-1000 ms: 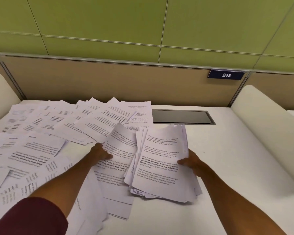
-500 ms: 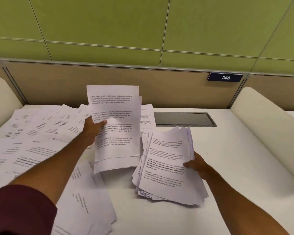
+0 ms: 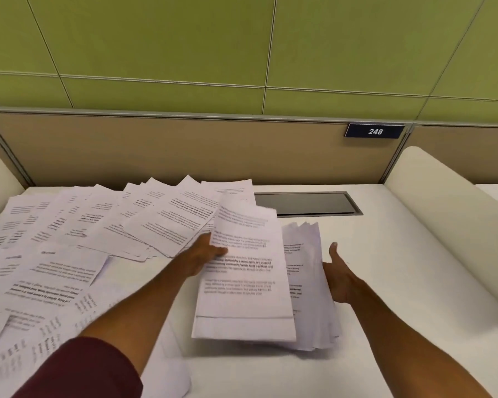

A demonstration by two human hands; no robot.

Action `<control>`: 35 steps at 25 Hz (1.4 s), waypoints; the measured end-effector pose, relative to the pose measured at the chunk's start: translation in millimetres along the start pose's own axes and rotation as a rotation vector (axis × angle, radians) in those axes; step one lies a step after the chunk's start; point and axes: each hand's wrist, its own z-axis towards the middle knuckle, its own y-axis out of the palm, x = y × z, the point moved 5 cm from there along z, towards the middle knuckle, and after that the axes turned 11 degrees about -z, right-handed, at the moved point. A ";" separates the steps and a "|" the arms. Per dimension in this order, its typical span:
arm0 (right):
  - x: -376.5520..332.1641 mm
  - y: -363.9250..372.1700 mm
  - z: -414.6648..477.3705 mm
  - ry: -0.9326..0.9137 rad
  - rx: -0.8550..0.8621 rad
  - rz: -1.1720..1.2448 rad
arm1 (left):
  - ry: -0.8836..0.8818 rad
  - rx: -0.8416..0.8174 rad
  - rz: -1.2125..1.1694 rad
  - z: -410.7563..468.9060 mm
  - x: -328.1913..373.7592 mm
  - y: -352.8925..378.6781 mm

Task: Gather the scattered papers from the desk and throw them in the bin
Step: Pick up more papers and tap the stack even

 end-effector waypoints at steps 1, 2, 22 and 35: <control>-1.4 -1.3 -0.7 0.026 -0.030 0.090 | -0.048 -0.035 0.015 2.9 -12.2 10.9; -1.6 -3.6 -0.7 0.036 -0.053 0.148 | -0.084 -0.057 0.020 6.5 -24.0 21.3; -16.3 -70.8 17.4 -0.227 0.081 -0.096 | -0.117 0.880 0.588 60.5 -2.3 -98.7; -20.9 -73.9 25.6 -0.131 0.164 -0.090 | -0.079 0.782 0.928 82.5 5.0 -116.9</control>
